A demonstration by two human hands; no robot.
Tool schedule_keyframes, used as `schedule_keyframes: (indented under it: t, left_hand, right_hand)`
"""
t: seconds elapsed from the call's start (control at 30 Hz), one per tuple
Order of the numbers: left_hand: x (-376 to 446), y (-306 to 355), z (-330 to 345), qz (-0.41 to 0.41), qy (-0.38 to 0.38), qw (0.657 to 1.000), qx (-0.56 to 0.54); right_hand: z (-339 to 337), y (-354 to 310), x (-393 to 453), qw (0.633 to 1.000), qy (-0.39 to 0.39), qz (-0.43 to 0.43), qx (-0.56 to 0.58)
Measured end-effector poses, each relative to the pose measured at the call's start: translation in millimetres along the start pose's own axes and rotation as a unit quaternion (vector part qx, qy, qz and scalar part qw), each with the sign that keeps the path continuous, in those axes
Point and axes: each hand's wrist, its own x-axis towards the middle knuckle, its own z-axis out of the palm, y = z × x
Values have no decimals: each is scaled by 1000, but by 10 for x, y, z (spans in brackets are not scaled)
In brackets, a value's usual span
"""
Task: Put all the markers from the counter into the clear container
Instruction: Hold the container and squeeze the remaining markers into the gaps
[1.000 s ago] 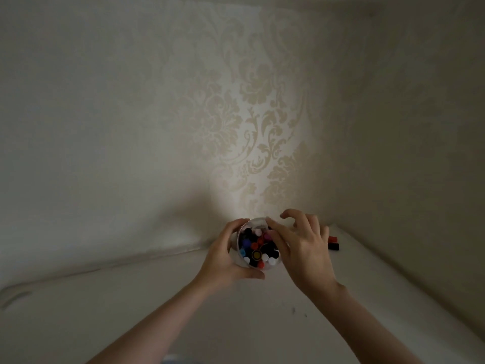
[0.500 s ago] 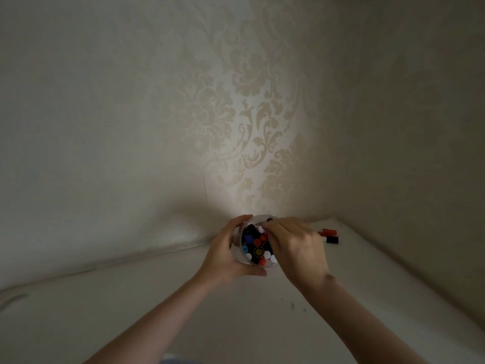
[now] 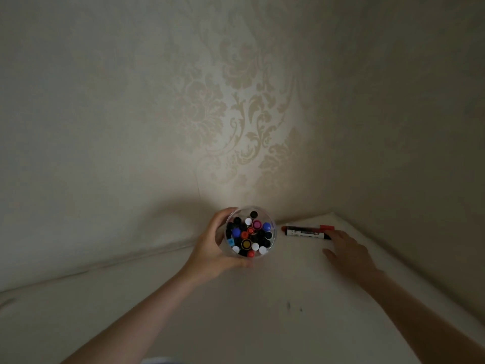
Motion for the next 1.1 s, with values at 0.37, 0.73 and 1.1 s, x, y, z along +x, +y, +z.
schedule_keyframes:
  t: [0.37,0.73,1.1]
  left_hand:
    - [40,24,-7,4,-13,1000,15]
    - [-33,-11,34,6,5,1000,4]
    - [-130,6,72,15,16,999,32]
  right_hand:
    - [317,-35,138,992,98,59,-46]
    - [-956,-670,-907,857,378,-75,342]
    - [-1046,-1288,-1148,831,391,-241,313]
